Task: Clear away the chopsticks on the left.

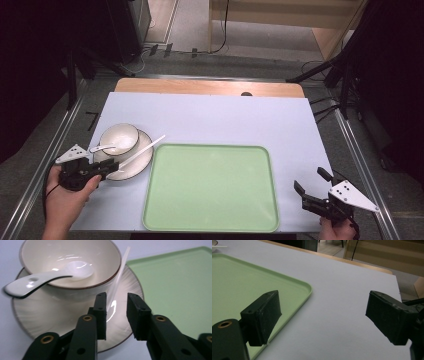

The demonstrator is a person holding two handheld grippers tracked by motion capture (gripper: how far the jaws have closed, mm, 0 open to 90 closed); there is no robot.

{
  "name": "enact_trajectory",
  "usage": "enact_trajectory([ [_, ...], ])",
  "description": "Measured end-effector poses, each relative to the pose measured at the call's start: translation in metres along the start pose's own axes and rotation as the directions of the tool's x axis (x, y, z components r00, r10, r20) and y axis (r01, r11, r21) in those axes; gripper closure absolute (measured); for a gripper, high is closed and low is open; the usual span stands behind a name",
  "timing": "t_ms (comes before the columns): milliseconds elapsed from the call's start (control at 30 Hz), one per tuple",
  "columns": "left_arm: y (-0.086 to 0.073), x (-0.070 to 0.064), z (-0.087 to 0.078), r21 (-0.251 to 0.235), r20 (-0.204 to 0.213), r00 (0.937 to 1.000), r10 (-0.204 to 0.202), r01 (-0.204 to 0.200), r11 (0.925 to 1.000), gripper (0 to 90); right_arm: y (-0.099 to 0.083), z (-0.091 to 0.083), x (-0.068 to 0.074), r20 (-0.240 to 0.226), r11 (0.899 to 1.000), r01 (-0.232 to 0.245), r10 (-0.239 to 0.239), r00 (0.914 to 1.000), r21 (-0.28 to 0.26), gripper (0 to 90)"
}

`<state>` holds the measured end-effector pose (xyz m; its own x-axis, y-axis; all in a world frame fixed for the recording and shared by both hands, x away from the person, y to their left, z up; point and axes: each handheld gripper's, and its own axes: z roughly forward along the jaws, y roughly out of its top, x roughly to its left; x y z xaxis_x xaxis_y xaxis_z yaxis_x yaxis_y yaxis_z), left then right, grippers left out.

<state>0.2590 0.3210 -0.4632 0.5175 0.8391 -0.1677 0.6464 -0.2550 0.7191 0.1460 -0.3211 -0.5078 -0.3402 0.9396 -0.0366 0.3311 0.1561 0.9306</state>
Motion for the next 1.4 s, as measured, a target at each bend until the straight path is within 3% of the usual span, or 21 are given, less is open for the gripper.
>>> enact_trajectory([
  [100,-0.002,0.001,0.002,0.022,-0.010,0.9998,0.019,-0.019,0.9996,75.9,0.000,0.001,0.001,-0.004,1.000,0.004,-0.004,1.0000,0.001,12.9],
  [233,-0.002,-0.003,0.011,0.063,-0.025,0.9961,0.084,-0.082,0.9946,77.4,0.001,0.003,0.003,-0.009,1.000,0.009,-0.008,0.9999,0.007,13.0],
  [400,-0.002,-0.006,0.018,0.079,-0.050,0.9915,0.120,-0.116,0.9902,76.3,0.000,0.003,0.001,-0.008,1.000,0.010,-0.010,0.9999,0.008,12.9],
  [600,-0.001,-0.007,0.019,0.078,-0.053,0.9915,0.118,-0.114,0.9904,76.2,0.000,0.001,0.000,-0.006,1.000,0.003,-0.003,1.0000,0.007,12.9],
  [900,0.000,-0.011,0.030,0.111,-0.036,0.9898,0.138,-0.133,0.9849,76.9,0.000,0.002,0.000,-0.007,1.000,0.002,-0.002,1.0000,0.008,12.9],
  [1133,0.001,-0.015,0.047,0.170,-0.029,0.9835,0.179,-0.171,0.9704,78.3,-0.001,0.003,0.001,-0.009,1.000,0.003,-0.003,1.0000,0.013,12.9],
  [1300,0.000,-0.016,0.051,0.182,-0.009,0.9826,0.186,-0.181,0.9665,82.0,-0.001,0.003,0.000,-0.007,1.000,-0.001,0.001,1.0000,0.015,12.9],
  [1400,0.000,-0.020,0.051,0.182,0.007,0.9751,0.222,-0.219,0.9585,85.2,-0.001,0.003,0.000,-0.008,1.000,0.000,0.000,1.0000,0.016,12.9],
])
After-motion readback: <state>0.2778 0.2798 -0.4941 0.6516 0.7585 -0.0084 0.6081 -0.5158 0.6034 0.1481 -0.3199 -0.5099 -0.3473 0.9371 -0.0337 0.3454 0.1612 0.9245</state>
